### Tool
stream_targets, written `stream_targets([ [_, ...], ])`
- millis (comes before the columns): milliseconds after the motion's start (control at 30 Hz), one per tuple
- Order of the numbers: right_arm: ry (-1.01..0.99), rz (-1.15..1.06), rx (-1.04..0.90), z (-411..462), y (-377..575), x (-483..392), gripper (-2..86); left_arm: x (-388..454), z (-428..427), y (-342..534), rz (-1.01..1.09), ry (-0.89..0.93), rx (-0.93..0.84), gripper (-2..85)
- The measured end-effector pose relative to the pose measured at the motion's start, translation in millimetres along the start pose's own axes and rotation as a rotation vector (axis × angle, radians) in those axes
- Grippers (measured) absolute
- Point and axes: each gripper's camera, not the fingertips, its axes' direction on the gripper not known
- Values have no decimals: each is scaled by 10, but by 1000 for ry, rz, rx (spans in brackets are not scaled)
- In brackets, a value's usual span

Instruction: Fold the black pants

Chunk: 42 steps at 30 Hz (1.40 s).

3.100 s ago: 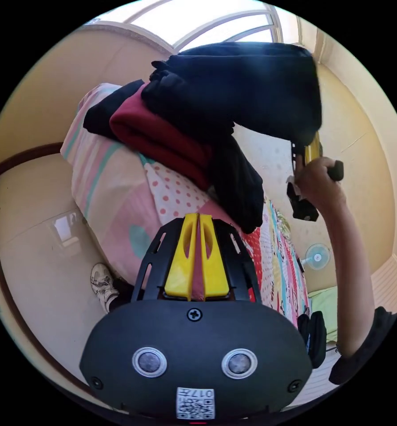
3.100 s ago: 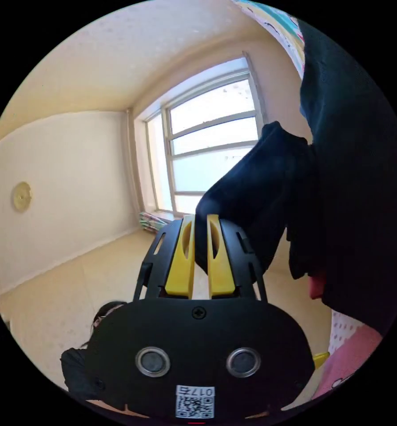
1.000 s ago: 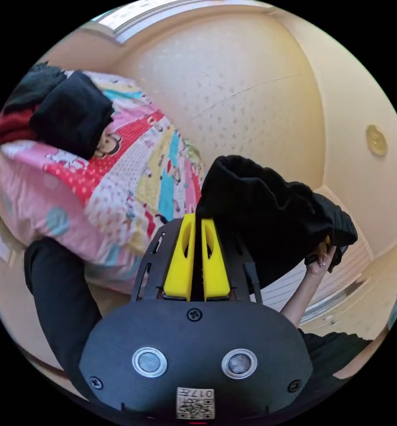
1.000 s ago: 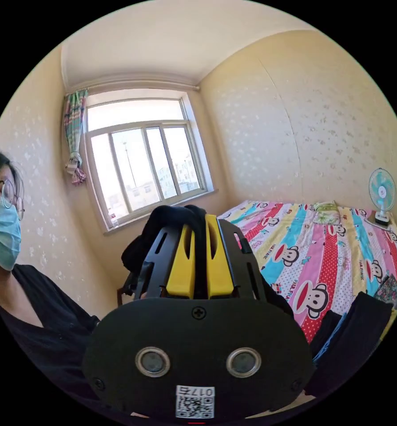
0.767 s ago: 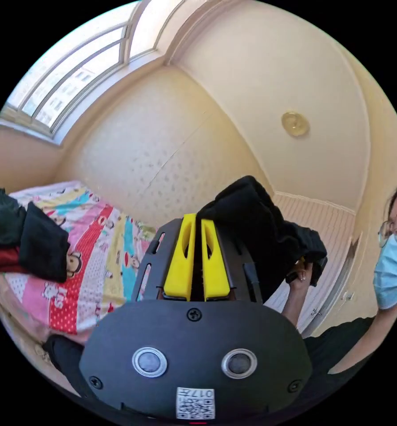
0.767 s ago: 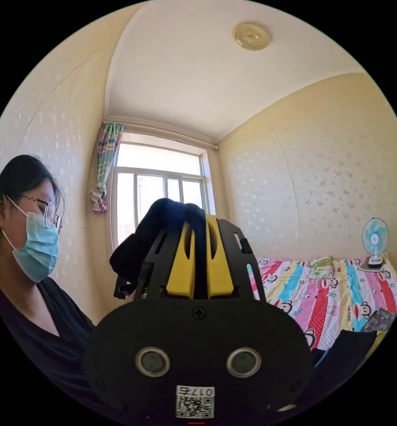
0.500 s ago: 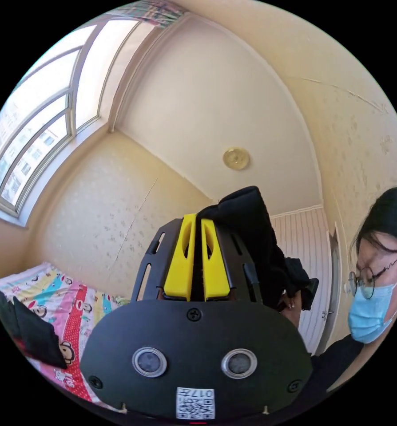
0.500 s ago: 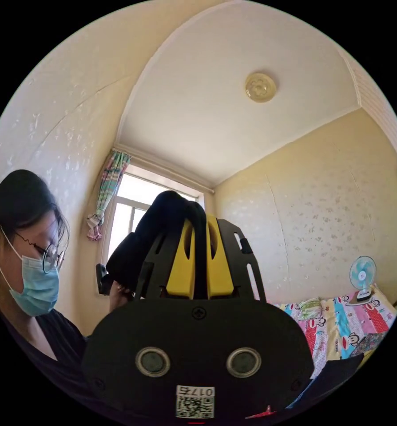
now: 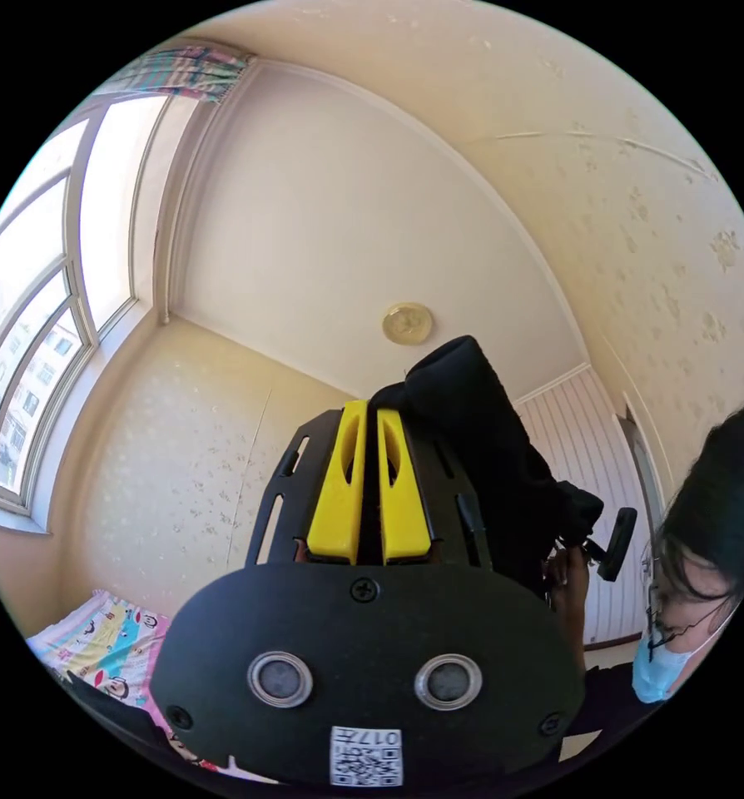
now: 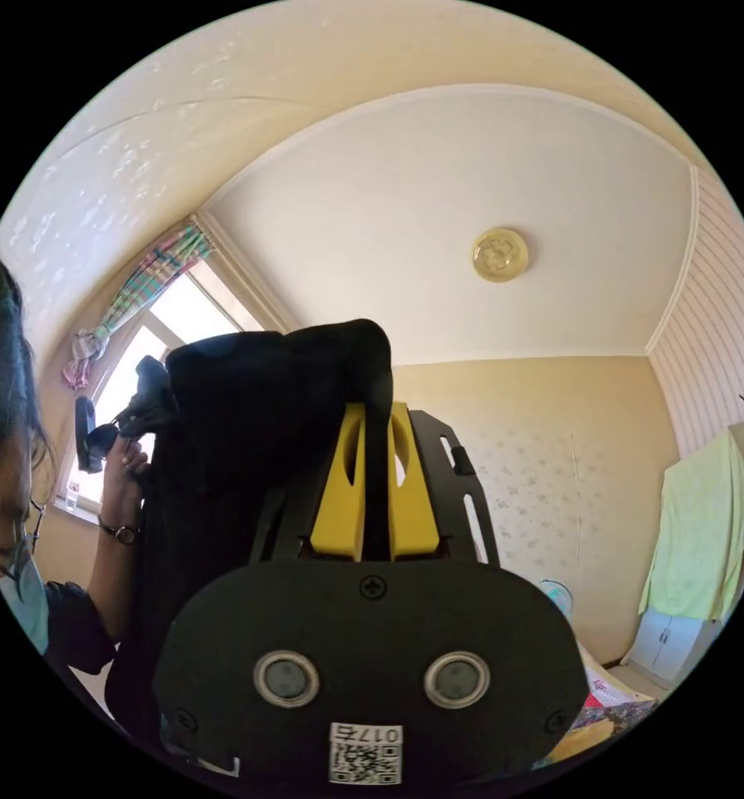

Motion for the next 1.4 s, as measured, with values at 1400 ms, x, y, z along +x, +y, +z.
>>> stream_targets([
  [1400, -202, 815, -1461, 844, 5416, 2472, 29, -3591, 45, 7520, -655, -315, -1686, 15],
])
